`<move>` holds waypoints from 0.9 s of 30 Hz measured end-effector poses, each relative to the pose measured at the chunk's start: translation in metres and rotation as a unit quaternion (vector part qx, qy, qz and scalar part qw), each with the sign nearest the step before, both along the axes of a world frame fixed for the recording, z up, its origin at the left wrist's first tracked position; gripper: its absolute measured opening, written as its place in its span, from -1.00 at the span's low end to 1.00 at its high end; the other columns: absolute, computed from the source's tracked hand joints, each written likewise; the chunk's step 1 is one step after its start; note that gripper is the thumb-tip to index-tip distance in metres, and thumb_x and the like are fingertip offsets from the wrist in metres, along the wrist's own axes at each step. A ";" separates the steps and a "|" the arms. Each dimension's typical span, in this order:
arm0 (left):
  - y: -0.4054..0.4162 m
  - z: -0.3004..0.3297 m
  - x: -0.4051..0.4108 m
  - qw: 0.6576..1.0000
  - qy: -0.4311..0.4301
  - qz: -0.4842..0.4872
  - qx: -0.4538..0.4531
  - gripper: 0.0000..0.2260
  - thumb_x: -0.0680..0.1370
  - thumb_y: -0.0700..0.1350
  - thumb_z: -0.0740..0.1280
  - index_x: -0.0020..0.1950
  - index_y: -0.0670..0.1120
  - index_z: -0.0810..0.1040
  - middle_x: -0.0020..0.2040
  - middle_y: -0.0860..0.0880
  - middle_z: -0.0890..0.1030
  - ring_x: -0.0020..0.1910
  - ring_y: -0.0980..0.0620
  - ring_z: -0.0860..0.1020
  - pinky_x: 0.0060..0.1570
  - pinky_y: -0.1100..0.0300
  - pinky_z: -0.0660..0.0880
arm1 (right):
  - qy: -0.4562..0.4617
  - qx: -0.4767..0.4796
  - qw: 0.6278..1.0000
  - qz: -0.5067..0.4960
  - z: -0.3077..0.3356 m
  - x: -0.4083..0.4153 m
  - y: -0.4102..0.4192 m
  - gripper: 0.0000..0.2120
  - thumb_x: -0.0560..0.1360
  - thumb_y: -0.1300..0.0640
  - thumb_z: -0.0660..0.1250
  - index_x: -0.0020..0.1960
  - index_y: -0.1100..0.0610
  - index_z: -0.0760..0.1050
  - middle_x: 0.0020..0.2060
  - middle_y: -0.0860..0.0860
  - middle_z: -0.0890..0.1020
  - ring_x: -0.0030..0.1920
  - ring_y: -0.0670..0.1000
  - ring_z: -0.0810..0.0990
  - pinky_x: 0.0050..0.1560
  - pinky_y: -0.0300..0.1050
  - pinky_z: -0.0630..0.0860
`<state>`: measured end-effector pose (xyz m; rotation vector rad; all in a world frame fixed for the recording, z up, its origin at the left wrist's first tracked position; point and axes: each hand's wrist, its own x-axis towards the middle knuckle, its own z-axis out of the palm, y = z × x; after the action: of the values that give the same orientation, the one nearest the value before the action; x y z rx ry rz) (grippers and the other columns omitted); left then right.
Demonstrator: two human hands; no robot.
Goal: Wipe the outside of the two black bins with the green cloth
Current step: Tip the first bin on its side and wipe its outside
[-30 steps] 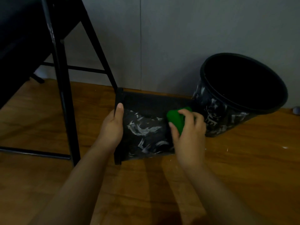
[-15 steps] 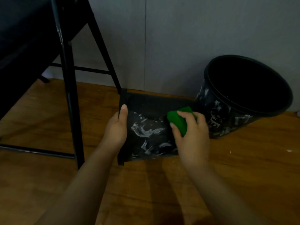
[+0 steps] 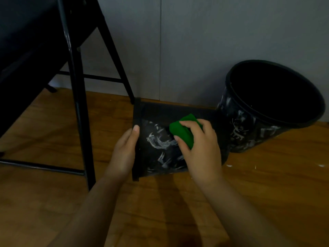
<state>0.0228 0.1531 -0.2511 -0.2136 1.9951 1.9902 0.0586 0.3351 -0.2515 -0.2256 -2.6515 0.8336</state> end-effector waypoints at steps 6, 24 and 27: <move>0.010 -0.002 0.006 0.999 0.038 0.030 -0.025 -0.63 0.68 0.09 0.04 0.14 -0.06 0.57 -0.02 0.02 0.67 -0.10 0.25 0.64 -0.29 0.45 0.51 | 0.003 -0.011 1.000 -0.029 -0.001 0.006 -0.001 -0.62 0.49 -0.04 0.37 0.29 -0.05 0.46 0.22 -0.03 0.40 0.21 0.00 0.41 0.11 -0.02 0.53; 0.011 -0.009 -0.003 0.999 0.039 0.031 0.012 -0.61 0.69 0.10 0.06 0.12 -0.10 0.59 -0.01 -0.08 0.69 0.00 0.02 0.67 -0.09 0.21 0.57 | -0.010 0.044 0.998 0.035 0.011 -0.004 -0.037 -0.57 0.45 -0.04 0.40 0.30 -0.08 0.45 0.21 -0.01 0.43 0.19 0.02 0.41 0.12 -0.09 0.48; 0.012 -0.009 -0.005 0.998 0.045 0.040 0.008 -0.63 0.69 0.09 0.07 0.11 -0.06 0.61 -0.06 -0.01 0.71 -0.05 0.10 0.67 -0.18 0.32 0.56 | -0.015 0.053 0.998 0.027 0.014 -0.018 -0.032 -0.58 0.47 -0.05 0.39 0.31 -0.09 0.44 0.20 -0.01 0.44 0.18 0.02 0.42 0.07 -0.14 0.42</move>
<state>0.0174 0.1651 -0.2600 -0.2076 2.0538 2.1005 0.0410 0.3028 -0.2375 -0.1413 -2.7305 0.7071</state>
